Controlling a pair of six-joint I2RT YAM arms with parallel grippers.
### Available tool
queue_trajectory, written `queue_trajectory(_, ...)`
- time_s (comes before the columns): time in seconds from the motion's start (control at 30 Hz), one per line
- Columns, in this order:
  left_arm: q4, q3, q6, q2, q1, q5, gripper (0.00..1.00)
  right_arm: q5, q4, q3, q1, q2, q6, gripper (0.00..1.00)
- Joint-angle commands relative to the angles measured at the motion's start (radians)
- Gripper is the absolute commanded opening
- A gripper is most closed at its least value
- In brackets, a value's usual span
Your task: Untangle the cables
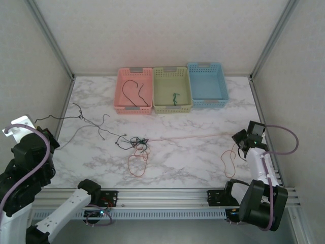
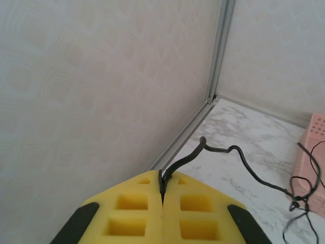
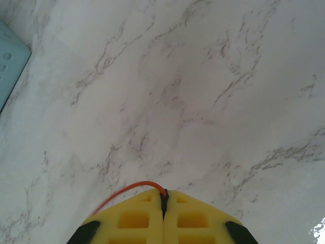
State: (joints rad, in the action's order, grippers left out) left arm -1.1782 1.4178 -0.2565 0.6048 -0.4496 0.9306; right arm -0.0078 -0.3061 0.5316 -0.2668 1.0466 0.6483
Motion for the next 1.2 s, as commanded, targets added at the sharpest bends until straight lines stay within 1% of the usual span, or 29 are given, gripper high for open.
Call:
queue_trajectory(0.0, 0.035, 0.021, 0.035, 0.032, 0.008, -0.062, 0.0, -0.008, 0.037, -0.007, -0.007, 0.007, 0.006, 0.0)
queue_trajectory(0.07, 0.064, 0.014, 0.045, 0.039, 0.008, -0.181, 0.0, -0.056, 0.058, -0.008, -0.005, 0.006, 0.004, 0.0)
queue_trajectory(0.17, 0.116, -0.017, 0.034, 0.055, 0.008, -0.424, 0.0, -0.131, 0.064, 0.01, 0.019, 0.013, -0.017, 0.0)
queue_trajectory(0.23, 0.142, -0.038, 0.02, 0.087, 0.007, -0.594, 0.0, -0.178, 0.084, 0.022, 0.063, 0.004, -0.035, 0.0)
queue_trajectory(0.33, 0.197, -0.085, -0.01, 0.137, 0.008, -0.809, 0.0, -0.18, 0.065, 0.065, 0.169, 0.004, -0.08, 0.0)
queue_trajectory(0.43, 0.287, -0.166, -0.06, 0.165, 0.008, -0.956, 0.0, -0.195, 0.054, 0.116, 0.274, 0.025, -0.125, 0.0)
queue_trajectory(0.53, 0.359, -0.231, -0.087, 0.193, 0.008, -1.072, 0.0, -0.212, 0.025, 0.165, 0.369, 0.066, -0.179, 0.0)
queue_trajectory(0.63, 0.387, -0.255, -0.094, 0.229, 0.008, -1.126, 0.0, -0.26, 0.012, 0.197, 0.44, 0.098, -0.215, 0.0)
queue_trajectory(0.67, 0.393, -0.261, -0.091, 0.235, 0.009, -1.137, 0.0, -0.275, 0.01, 0.203, 0.458, 0.104, -0.225, 0.04)
queue_trajectory(0.7, 0.4, -0.266, -0.089, 0.239, 0.007, -1.143, 0.0, -0.285, 0.006, 0.211, 0.48, 0.113, -0.237, 0.1)
queue_trajectory(0.8, 0.413, -0.274, -0.084, 0.251, 0.008, -1.164, 0.0, -0.287, -0.02, 0.241, 0.539, 0.135, -0.276, 0.38)
queue_trajectory(0.83, 0.42, -0.279, -0.082, 0.254, 0.008, -1.173, 0.0, -0.285, -0.026, 0.252, 0.554, 0.139, -0.282, 0.45)
queue_trajectory(0.9, 0.424, -0.281, -0.081, 0.263, 0.008, -1.185, 0.0, -0.29, -0.034, 0.269, 0.583, 0.136, -0.295, 0.53)
queue_trajectory(1.0, 0.433, -0.282, -0.079, 0.272, 0.008, -1.188, 0.0, -0.269, -0.06, 0.312, 0.64, 0.131, -0.332, 0.6)
queue_trajectory(1.07, 0.436, -0.278, -0.079, 0.276, 0.008, -1.188, 0.0, -0.239, -0.095, 0.348, 0.678, 0.134, -0.361, 0.61)
queue_trajectory(1.1, 0.441, -0.278, -0.081, 0.277, 0.008, -1.191, 0.0, -0.243, -0.1, 0.36, 0.697, 0.134, -0.378, 0.62)
queue_trajectory(1.17, 0.448, -0.275, -0.086, 0.282, 0.008, -1.197, 0.0, -0.294, -0.07, 0.361, 0.732, 0.124, -0.402, 0.62)
